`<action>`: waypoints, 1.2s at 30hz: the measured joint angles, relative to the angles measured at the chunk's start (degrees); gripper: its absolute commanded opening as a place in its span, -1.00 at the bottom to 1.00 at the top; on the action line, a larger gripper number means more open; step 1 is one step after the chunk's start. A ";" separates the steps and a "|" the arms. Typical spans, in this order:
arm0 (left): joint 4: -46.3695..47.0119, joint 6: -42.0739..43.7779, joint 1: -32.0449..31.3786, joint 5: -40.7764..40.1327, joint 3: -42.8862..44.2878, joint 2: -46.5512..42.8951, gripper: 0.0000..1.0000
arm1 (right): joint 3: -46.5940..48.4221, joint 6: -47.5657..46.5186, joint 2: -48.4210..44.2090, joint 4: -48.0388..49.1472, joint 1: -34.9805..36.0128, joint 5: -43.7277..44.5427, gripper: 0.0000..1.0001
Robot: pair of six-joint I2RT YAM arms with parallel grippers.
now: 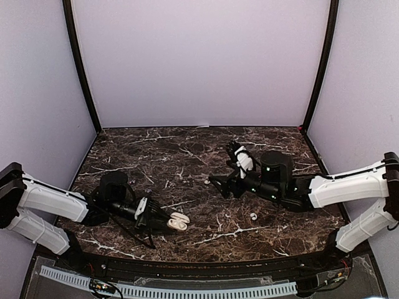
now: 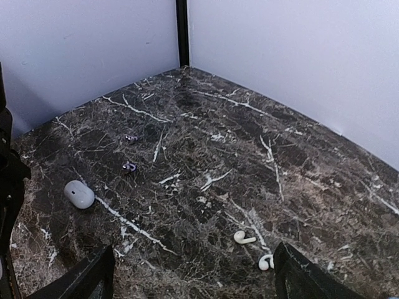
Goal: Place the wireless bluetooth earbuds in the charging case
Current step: Pick up the left earbud from the center of the board.
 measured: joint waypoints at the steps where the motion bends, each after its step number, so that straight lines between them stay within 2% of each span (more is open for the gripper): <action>1: 0.33 0.09 0.00 -0.13 -0.17 -0.17 -0.71 | 0.26 0.39 0.94 -0.33 0.00 -0.31 0.71; 10: 3.89 -0.96 0.00 -1.60 -2.49 -1.66 -0.72 | 1.64 2.73 5.60 -1.62 -0.07 -2.89 0.62; 24: 10.36 -8.22 1.55 -4.79 -3.91 -1.64 -0.75 | 1.53 7.89 10.21 -0.79 -0.07 -3.17 0.42; 30: 16.28 -13.44 5.64 -3.10 -5.09 -0.39 -0.75 | -2.14 8.24 12.81 4.20 1.05 -1.46 0.41; 36: 18.18 -15.10 6.14 -2.49 -5.88 -0.20 -0.76 | -5.03 6.32 17.75 9.68 3.48 1.57 0.29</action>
